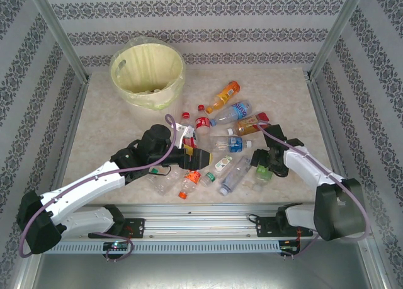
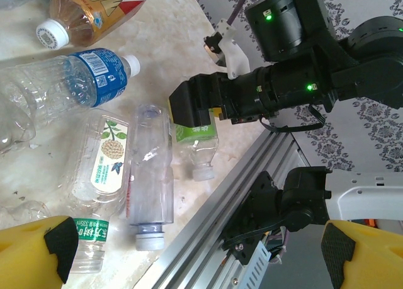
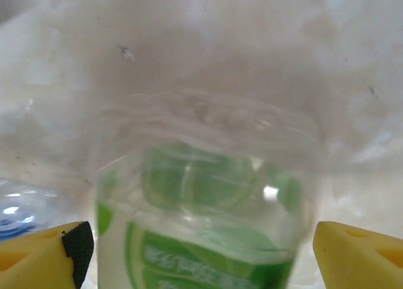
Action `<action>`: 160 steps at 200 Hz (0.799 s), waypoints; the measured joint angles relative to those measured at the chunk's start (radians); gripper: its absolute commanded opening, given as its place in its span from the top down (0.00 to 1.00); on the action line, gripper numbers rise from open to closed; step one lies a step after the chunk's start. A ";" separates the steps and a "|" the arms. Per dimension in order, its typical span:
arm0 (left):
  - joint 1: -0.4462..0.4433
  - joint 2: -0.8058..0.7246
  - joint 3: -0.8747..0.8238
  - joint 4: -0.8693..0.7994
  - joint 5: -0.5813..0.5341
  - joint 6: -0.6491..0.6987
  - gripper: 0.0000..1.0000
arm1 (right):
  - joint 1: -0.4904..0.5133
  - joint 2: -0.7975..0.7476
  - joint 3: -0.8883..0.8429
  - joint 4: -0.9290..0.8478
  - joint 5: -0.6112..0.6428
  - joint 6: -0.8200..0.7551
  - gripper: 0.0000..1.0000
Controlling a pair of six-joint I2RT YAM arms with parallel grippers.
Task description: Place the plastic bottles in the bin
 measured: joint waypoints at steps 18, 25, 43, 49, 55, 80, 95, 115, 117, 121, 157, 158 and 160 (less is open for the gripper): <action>-0.001 0.000 0.000 0.000 0.000 -0.001 0.00 | 0.000 0.015 0.005 -0.013 0.002 0.002 0.15; -0.003 0.000 0.000 0.000 0.000 -0.001 0.00 | 0.000 0.017 0.006 -0.014 0.002 0.005 0.16; -0.005 0.000 0.000 0.000 0.000 -0.001 0.00 | 0.000 0.016 0.016 -0.025 0.004 0.021 0.14; -0.005 0.000 0.000 0.000 0.000 -0.001 0.00 | 0.000 0.016 0.019 -0.027 0.004 0.024 0.14; -0.005 0.000 0.000 0.000 0.000 -0.001 0.00 | 0.001 0.015 0.021 -0.028 0.004 0.027 0.13; -0.005 0.001 0.000 0.000 0.000 -0.001 0.00 | 0.025 -0.002 0.021 -0.040 0.003 0.050 0.12; -0.005 0.005 0.000 0.002 0.000 -0.001 0.00 | 0.039 -0.021 0.020 -0.047 0.003 0.064 0.13; -0.005 0.016 0.000 0.003 0.000 -0.001 0.00 | 0.039 -0.043 0.012 -0.049 0.001 0.084 0.15; -0.005 0.017 0.000 0.003 0.000 -0.001 0.00 | 0.039 -0.044 0.011 -0.049 0.000 0.087 0.15; -0.005 0.018 0.000 0.004 0.000 -0.001 0.00 | 0.039 -0.047 0.008 -0.049 0.001 0.091 0.15; -0.006 0.023 0.000 0.003 0.000 -0.001 0.00 | 0.036 -0.047 -0.009 -0.040 0.001 0.106 0.17; -0.006 0.023 0.000 0.003 0.000 -0.001 0.00 | 0.036 -0.047 -0.009 -0.038 0.001 0.106 0.17; -0.006 0.023 0.000 0.003 0.000 -0.001 0.00 | 0.035 -0.047 -0.009 -0.037 0.001 0.106 0.17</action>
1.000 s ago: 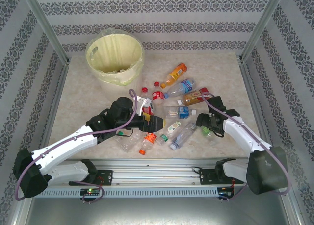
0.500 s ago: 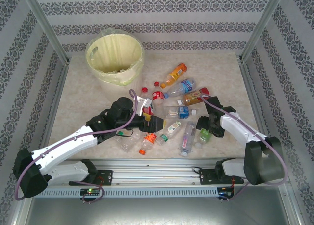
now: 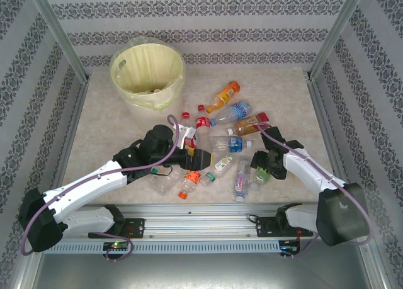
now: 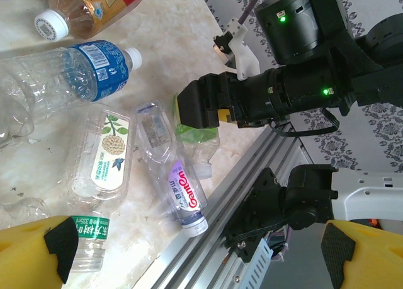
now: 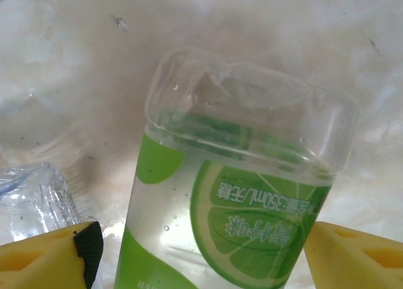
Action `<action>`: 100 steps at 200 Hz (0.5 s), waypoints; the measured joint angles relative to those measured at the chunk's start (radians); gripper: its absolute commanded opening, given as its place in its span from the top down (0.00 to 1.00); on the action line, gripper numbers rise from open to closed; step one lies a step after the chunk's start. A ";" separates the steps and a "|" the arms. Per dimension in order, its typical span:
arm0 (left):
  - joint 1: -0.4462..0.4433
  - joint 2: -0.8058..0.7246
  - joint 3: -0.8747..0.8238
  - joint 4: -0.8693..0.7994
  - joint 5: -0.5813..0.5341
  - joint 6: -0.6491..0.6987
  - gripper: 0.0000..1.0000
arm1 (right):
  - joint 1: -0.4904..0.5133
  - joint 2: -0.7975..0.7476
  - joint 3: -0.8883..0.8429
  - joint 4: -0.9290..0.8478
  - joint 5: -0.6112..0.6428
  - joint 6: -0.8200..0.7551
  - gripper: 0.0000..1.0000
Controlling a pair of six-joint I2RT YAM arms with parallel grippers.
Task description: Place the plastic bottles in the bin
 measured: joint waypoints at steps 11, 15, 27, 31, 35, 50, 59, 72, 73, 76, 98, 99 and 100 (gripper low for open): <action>-0.003 0.000 0.000 0.000 0.000 0.000 0.00 | -0.009 0.002 0.000 0.016 0.000 -0.001 0.18; -0.005 0.000 0.000 0.000 -0.001 0.000 0.00 | -0.014 0.005 0.000 0.021 -0.001 -0.002 0.18; -0.011 0.000 0.000 -0.001 -0.001 0.000 0.00 | -0.028 0.016 0.000 0.034 -0.001 -0.003 0.19; -0.012 0.000 0.000 0.000 0.000 0.000 0.00 | -0.031 0.019 0.000 0.037 0.000 -0.004 0.19; -0.013 0.000 0.000 -0.001 -0.001 0.000 0.00 | -0.034 0.024 0.001 0.040 0.000 -0.004 0.20; -0.017 0.000 0.000 0.000 -0.003 0.000 0.00 | -0.047 0.040 0.003 0.050 0.000 -0.008 0.22; -0.019 0.000 0.000 0.000 -0.003 0.000 0.00 | -0.055 0.049 0.005 0.055 -0.001 -0.011 0.23; -0.021 0.003 0.000 0.000 -0.003 0.000 0.00 | -0.068 0.061 0.010 0.063 -0.001 -0.012 0.25; -0.021 0.003 0.000 0.000 -0.003 0.000 0.00 | -0.068 0.061 0.010 0.064 -0.001 -0.013 0.25; -0.021 0.004 0.000 0.000 -0.004 0.000 0.00 | -0.071 0.062 0.010 0.066 -0.001 -0.013 0.25; -0.028 0.014 0.000 0.000 -0.004 0.000 0.00 | -0.078 0.065 0.012 0.080 -0.001 -0.019 0.29; -0.028 0.014 0.000 0.000 -0.004 0.000 0.00 | -0.078 0.064 0.012 0.081 -0.001 -0.020 0.29; -0.028 0.014 0.000 0.000 -0.004 0.000 0.00 | -0.078 0.064 0.012 0.081 -0.001 -0.022 0.29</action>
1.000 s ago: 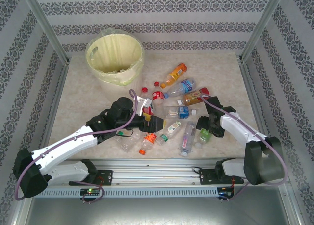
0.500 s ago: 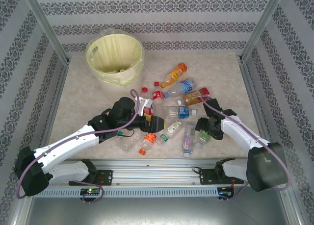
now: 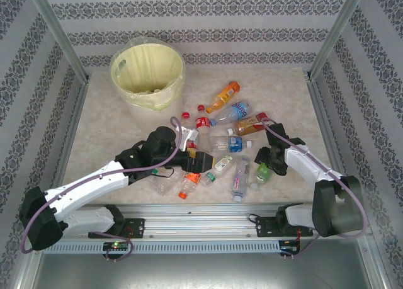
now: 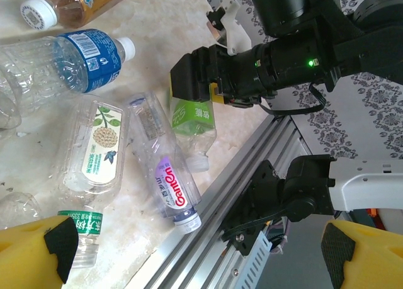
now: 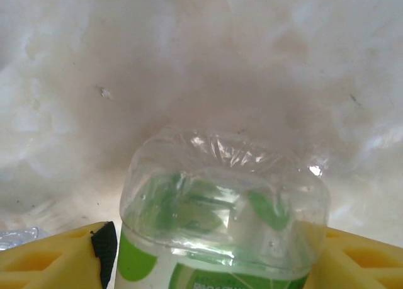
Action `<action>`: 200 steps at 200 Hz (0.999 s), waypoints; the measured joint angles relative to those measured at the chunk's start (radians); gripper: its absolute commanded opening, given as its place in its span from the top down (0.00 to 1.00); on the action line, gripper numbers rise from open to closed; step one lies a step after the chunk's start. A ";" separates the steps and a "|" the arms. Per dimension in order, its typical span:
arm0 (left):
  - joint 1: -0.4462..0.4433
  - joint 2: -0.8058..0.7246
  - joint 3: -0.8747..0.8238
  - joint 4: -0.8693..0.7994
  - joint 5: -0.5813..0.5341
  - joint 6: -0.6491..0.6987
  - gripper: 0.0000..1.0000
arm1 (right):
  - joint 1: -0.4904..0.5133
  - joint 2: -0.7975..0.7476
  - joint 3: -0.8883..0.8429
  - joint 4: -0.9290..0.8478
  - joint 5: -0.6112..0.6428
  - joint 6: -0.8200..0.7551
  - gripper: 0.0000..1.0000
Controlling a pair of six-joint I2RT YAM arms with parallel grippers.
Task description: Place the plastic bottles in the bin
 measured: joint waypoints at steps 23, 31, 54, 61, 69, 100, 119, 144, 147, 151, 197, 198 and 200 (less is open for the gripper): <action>-0.006 0.014 0.000 0.001 0.000 0.000 0.00 | -0.006 0.000 0.001 0.016 -0.005 -0.015 0.35; -0.009 0.021 0.000 0.001 0.000 0.000 0.00 | -0.006 0.000 0.002 0.019 -0.008 -0.018 0.37; -0.017 0.035 0.000 0.004 0.000 -0.002 0.00 | -0.006 0.000 0.003 0.028 -0.013 -0.036 0.44; -0.018 0.038 0.000 0.008 0.001 -0.004 0.00 | -0.006 0.000 0.005 0.031 -0.016 -0.040 0.46; -0.021 0.041 0.000 0.016 0.000 -0.008 0.00 | -0.006 -0.001 0.008 0.030 -0.018 -0.041 0.47; -0.030 0.070 0.000 0.075 0.008 -0.032 0.00 | -0.006 -0.034 0.036 0.029 -0.036 -0.060 0.47; -0.036 0.097 -0.007 0.126 0.012 -0.054 0.00 | -0.006 -0.084 0.069 0.022 -0.056 -0.074 0.48; -0.046 0.122 -0.018 0.177 0.006 -0.080 0.00 | -0.005 -0.174 0.127 0.006 -0.099 -0.086 0.49; -0.048 0.125 -0.018 0.183 0.003 -0.083 0.00 | -0.003 -0.183 0.134 0.005 -0.104 -0.086 0.49; -0.048 0.128 -0.018 0.194 0.003 -0.087 0.00 | -0.002 -0.196 0.141 0.003 -0.111 -0.086 0.49; -0.064 0.213 0.006 0.278 0.000 -0.112 0.00 | 0.086 -0.285 0.231 -0.014 -0.193 -0.050 0.49; -0.066 0.216 0.008 0.280 0.000 -0.113 0.00 | 0.088 -0.285 0.232 -0.014 -0.193 -0.049 0.49; -0.068 0.221 0.010 0.282 -0.001 -0.113 0.00 | 0.093 -0.286 0.237 -0.014 -0.195 -0.045 0.48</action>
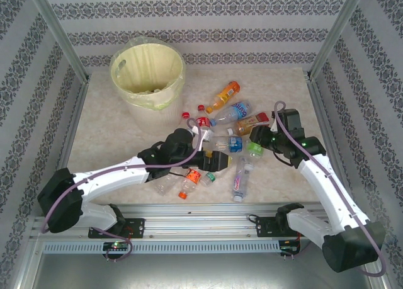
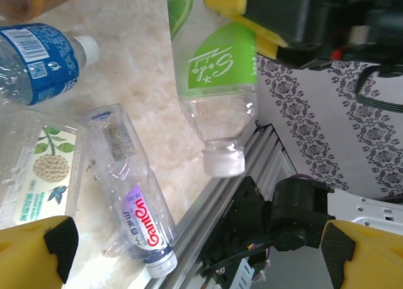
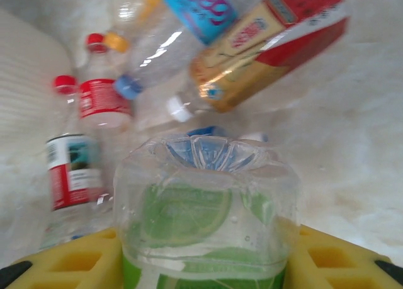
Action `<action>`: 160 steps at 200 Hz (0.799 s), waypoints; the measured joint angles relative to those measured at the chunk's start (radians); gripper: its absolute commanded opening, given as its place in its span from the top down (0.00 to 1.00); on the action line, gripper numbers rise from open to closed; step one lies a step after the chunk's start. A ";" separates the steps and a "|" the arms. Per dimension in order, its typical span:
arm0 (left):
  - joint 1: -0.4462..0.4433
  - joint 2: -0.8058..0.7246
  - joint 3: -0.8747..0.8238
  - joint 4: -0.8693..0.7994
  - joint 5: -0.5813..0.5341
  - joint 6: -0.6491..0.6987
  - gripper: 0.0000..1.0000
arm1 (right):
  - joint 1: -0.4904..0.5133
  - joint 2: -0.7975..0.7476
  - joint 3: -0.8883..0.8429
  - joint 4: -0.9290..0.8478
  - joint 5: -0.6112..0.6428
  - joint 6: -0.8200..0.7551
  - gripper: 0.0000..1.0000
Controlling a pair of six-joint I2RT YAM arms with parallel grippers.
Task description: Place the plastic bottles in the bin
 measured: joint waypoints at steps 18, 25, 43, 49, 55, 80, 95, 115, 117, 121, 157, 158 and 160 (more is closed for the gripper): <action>-0.016 0.038 0.031 0.018 -0.003 0.000 0.01 | 0.050 -0.002 0.030 -0.002 -0.018 0.027 0.49; -0.022 0.050 0.045 0.024 -0.006 0.000 0.02 | 0.066 -0.002 0.040 -0.001 -0.026 0.038 0.49; -0.029 0.065 0.067 0.047 -0.011 0.000 0.02 | 0.104 -0.007 0.057 0.002 -0.036 0.068 0.49; -0.030 0.067 0.069 0.058 -0.014 0.000 0.03 | 0.115 -0.008 0.061 0.002 -0.039 0.075 0.48; -0.031 0.068 0.072 0.069 -0.018 -0.001 0.03 | 0.125 -0.009 0.065 0.002 -0.042 0.083 0.49; -0.032 0.076 0.078 0.093 -0.022 -0.001 0.04 | 0.165 -0.013 0.082 0.003 -0.043 0.107 0.49; -0.032 0.091 0.085 0.101 -0.022 -0.004 0.04 | 0.179 -0.016 0.088 0.003 -0.043 0.117 0.49; -0.032 0.105 0.087 0.108 -0.022 -0.010 0.05 | 0.198 -0.020 0.092 0.006 -0.043 0.130 0.49; -0.032 0.106 0.087 0.108 -0.022 -0.011 0.06 | 0.201 -0.020 0.092 0.007 -0.042 0.132 0.49; -0.032 0.108 0.087 0.108 -0.021 -0.011 0.07 | 0.205 -0.021 0.092 0.008 -0.042 0.136 0.49; -0.033 0.113 0.089 0.108 -0.022 -0.019 0.14 | 0.237 -0.022 0.092 0.011 -0.038 0.152 0.49; -0.033 0.113 0.089 0.109 -0.022 -0.019 0.15 | 0.237 -0.022 0.092 0.011 -0.038 0.154 0.49; -0.033 0.113 0.090 0.109 -0.022 -0.019 0.15 | 0.237 -0.022 0.092 0.011 -0.038 0.154 0.49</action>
